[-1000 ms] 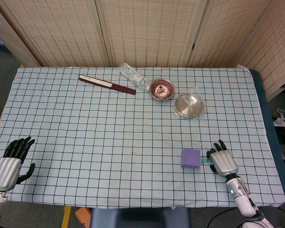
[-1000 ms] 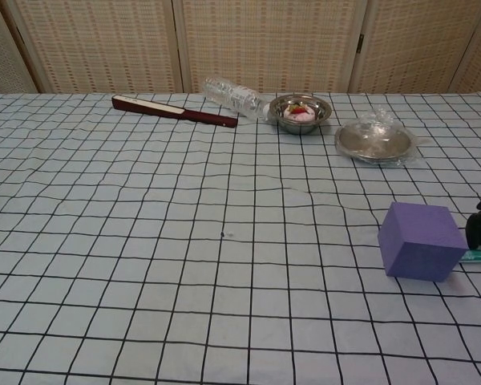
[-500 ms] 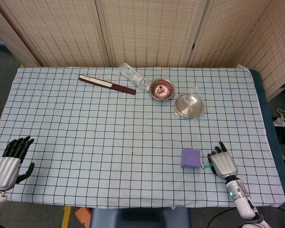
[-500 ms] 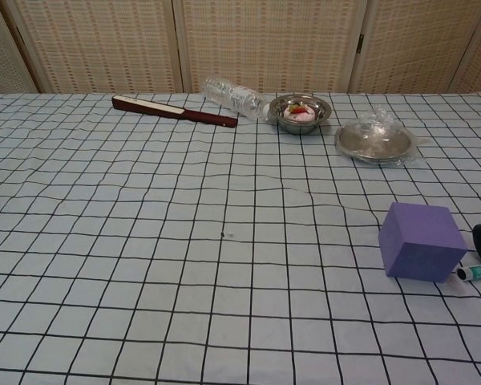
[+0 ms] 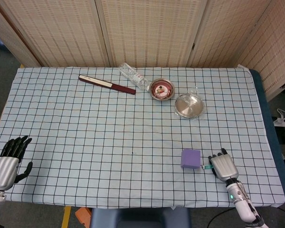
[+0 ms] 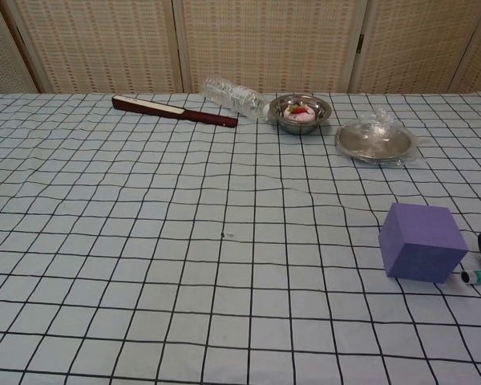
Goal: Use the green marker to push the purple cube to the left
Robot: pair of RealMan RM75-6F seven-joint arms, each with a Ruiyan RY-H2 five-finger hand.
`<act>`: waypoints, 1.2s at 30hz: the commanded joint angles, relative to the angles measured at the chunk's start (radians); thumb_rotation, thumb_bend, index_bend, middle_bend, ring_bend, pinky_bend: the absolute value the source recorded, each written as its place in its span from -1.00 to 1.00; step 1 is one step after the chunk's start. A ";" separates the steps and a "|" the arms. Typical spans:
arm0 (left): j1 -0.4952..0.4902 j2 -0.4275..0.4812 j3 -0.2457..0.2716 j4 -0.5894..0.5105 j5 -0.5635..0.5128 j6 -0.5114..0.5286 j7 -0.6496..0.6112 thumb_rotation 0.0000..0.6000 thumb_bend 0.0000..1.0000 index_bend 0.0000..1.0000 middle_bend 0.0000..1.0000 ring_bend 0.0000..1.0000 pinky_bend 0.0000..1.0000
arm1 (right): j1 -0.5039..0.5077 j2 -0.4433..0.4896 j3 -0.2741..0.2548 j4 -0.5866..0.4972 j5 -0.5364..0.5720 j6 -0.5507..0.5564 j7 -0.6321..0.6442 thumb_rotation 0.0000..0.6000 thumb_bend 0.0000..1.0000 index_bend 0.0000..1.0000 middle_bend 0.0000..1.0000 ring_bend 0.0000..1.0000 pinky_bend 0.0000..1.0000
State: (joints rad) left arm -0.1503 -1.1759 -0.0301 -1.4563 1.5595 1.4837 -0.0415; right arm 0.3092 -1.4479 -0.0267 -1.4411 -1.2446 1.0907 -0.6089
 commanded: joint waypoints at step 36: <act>-0.002 0.013 0.006 -0.010 0.006 -0.007 -0.026 1.00 -0.06 -1.00 -1.00 -1.00 -0.87 | 0.056 0.004 0.068 -0.087 0.017 0.028 -0.075 1.00 -0.08 0.85 0.70 0.19 -0.23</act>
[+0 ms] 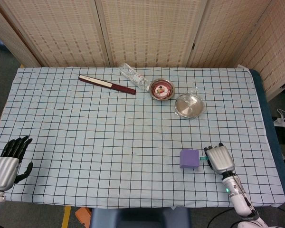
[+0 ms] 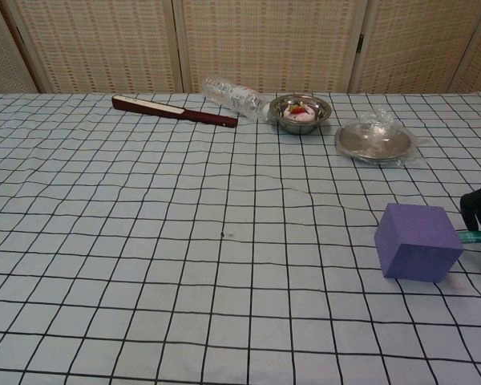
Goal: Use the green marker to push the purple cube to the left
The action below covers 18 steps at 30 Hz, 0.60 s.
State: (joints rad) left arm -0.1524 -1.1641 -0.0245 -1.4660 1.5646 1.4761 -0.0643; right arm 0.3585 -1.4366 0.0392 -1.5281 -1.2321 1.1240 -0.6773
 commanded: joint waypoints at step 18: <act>0.002 0.011 0.002 0.003 0.009 0.010 -0.038 1.00 -0.06 -1.00 -1.00 -1.00 -0.87 | 0.098 -0.084 0.012 -0.071 0.038 -0.064 -0.113 1.00 -0.07 0.85 0.70 0.19 -0.23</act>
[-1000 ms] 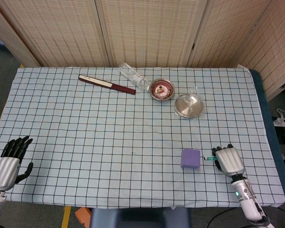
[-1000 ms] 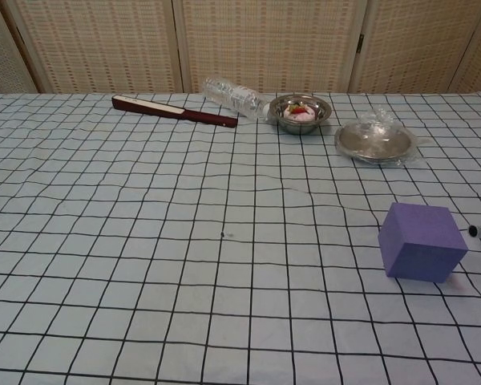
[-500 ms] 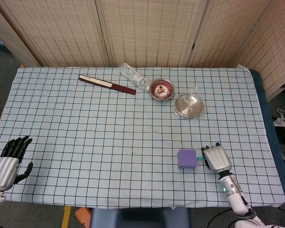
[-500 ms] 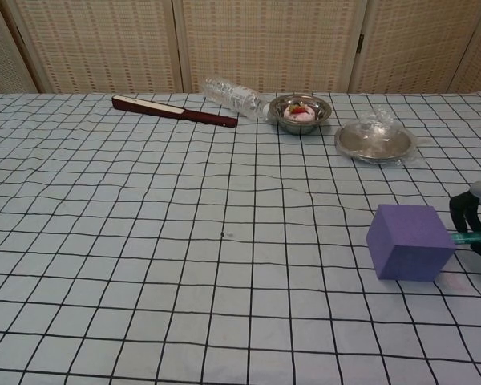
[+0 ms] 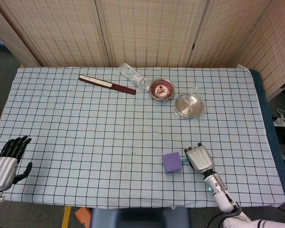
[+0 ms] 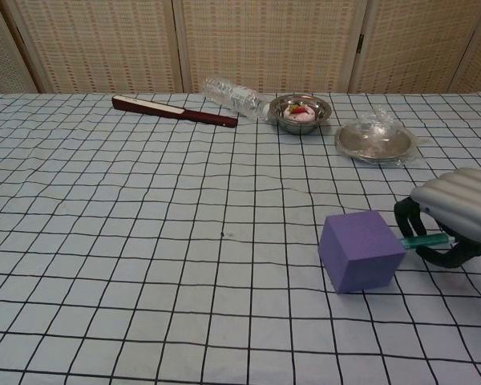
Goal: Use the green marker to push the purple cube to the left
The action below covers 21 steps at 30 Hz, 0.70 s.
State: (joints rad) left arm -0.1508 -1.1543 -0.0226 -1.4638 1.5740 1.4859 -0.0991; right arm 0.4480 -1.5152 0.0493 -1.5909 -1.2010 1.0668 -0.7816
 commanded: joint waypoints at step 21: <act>0.013 0.011 0.005 -0.007 0.013 0.026 -0.010 1.00 -0.06 -1.00 -1.00 -1.00 -0.88 | 0.008 0.036 -0.077 -0.119 0.004 0.055 -0.097 1.00 -0.07 0.85 0.70 0.19 -0.23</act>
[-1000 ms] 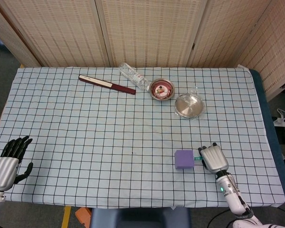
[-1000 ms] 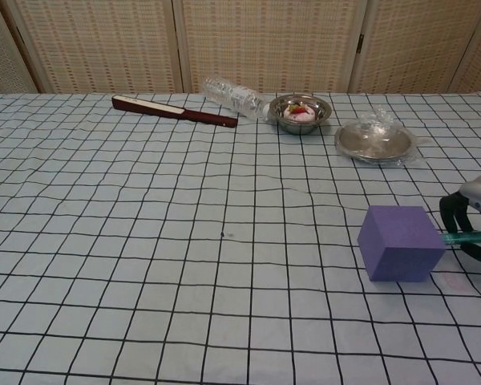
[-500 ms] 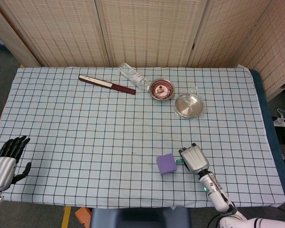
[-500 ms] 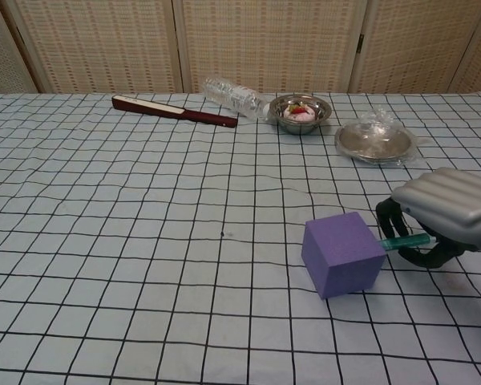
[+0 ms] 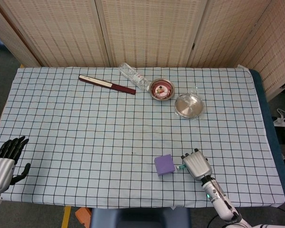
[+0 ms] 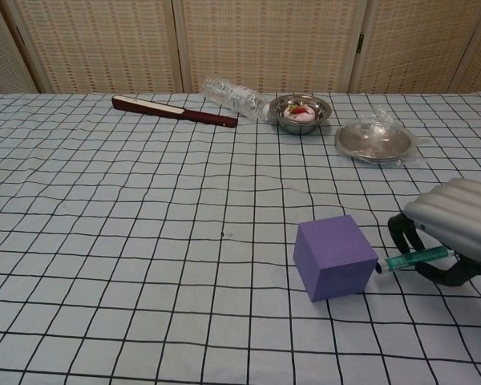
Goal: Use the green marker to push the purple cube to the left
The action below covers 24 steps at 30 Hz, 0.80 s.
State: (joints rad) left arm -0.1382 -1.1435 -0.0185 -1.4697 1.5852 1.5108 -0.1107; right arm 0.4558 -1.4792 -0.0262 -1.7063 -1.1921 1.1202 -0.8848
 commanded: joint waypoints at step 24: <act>0.004 0.007 0.004 -0.002 0.013 0.010 -0.015 1.00 -0.05 -1.00 -1.00 -1.00 -0.87 | 0.148 -0.186 0.096 0.015 0.112 -0.078 -0.089 1.00 -0.07 0.85 0.70 0.19 -0.22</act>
State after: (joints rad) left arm -0.1343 -1.1370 -0.0147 -1.4720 1.5980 1.5209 -0.1259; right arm 0.5910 -1.6513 0.0605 -1.6966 -1.0919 1.0503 -0.9637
